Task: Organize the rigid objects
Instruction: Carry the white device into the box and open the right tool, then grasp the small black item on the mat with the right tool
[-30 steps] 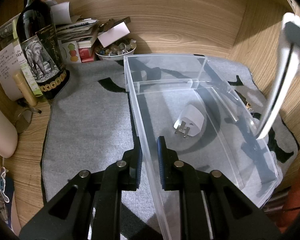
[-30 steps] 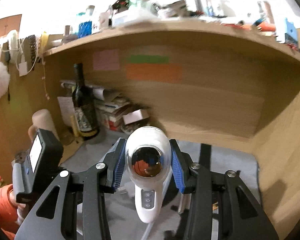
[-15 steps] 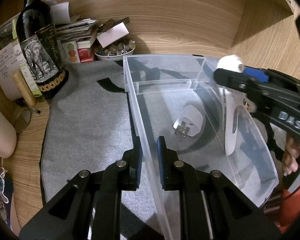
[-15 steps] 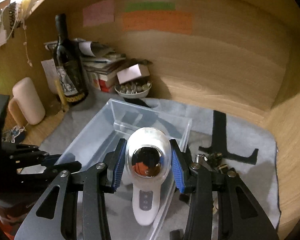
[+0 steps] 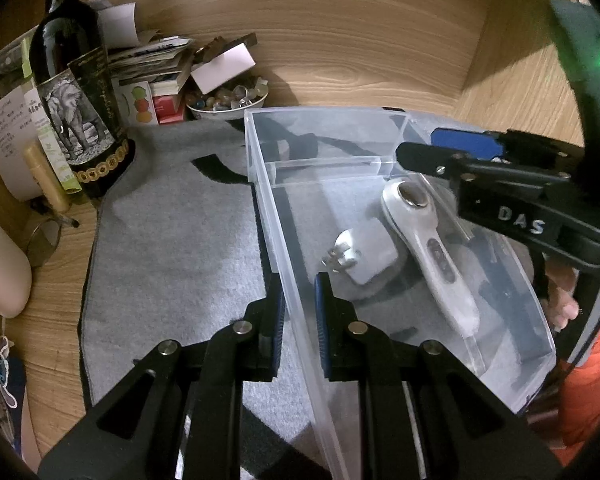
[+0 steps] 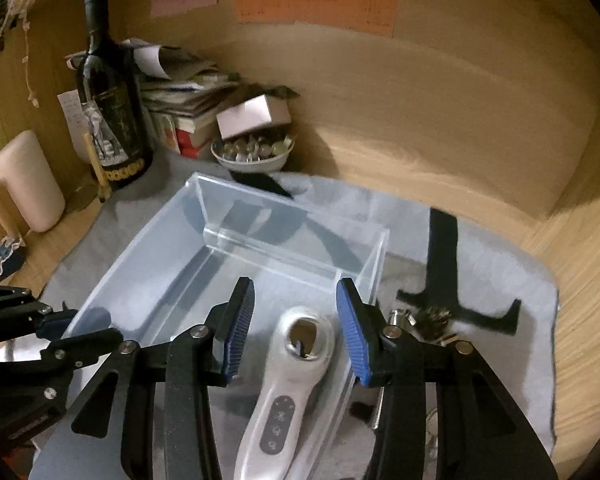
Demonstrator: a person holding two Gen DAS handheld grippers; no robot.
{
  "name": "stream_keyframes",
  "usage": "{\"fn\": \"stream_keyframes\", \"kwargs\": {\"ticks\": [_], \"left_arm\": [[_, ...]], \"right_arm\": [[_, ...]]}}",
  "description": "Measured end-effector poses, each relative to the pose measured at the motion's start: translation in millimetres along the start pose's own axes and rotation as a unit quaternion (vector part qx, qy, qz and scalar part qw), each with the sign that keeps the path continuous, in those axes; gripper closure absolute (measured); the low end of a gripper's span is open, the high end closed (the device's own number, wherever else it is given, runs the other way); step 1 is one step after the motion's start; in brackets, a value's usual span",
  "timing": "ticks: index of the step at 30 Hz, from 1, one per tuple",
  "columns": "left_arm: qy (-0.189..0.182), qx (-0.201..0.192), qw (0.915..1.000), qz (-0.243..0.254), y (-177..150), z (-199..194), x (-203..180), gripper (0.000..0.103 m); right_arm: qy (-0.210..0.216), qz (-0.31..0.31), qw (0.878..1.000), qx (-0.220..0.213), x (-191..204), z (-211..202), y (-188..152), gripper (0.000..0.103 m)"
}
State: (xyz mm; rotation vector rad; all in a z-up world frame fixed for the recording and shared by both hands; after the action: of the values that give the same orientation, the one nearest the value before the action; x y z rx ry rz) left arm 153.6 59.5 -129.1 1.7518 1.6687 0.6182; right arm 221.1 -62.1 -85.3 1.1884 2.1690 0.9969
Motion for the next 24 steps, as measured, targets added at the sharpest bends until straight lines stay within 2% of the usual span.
{"fn": "stream_keyframes", "kwargs": {"ticks": [2, 6, 13, 18, 24], "left_arm": [[0.000, 0.000, 1.0000, 0.000, 0.0, 0.3, -0.1, 0.088], [-0.001, 0.000, 1.0000, -0.001, -0.4, 0.3, 1.0, 0.088], [-0.001, 0.000, 1.0000, 0.000, -0.7, 0.1, 1.9, 0.088], [0.000, -0.001, 1.0000, -0.001, -0.9, -1.0, 2.5, 0.088], [0.007, -0.001, 1.0000, 0.004, -1.5, -2.0, -0.3, 0.088]], "right_arm": [[0.000, -0.004, 1.000, -0.006, 0.4, -5.0, 2.1, 0.063], [-0.006, -0.006, 1.000, -0.026, -0.2, -19.0, 4.3, 0.047], [-0.028, -0.004, 0.997, -0.067, -11.4, -61.5, 2.5, 0.030], [-0.058, 0.004, 0.996, -0.071, -29.2, -86.3, -12.6, 0.029], [-0.092, 0.023, 0.995, -0.036, -54.0, -90.7, -45.7, 0.029]]}}
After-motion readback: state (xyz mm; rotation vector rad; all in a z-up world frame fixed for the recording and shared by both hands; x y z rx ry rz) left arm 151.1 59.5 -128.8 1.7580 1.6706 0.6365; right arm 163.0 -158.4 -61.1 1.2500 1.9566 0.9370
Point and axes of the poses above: each gripper's, at about its wrist camera, not at the fingertips, and z roughly the way its jaws point, x to its left, y to its top, the point moved 2 cm from there along z, roughly the way its jaws point, and after that the axes turned 8 degrees about -x, right-handed, at the moved point
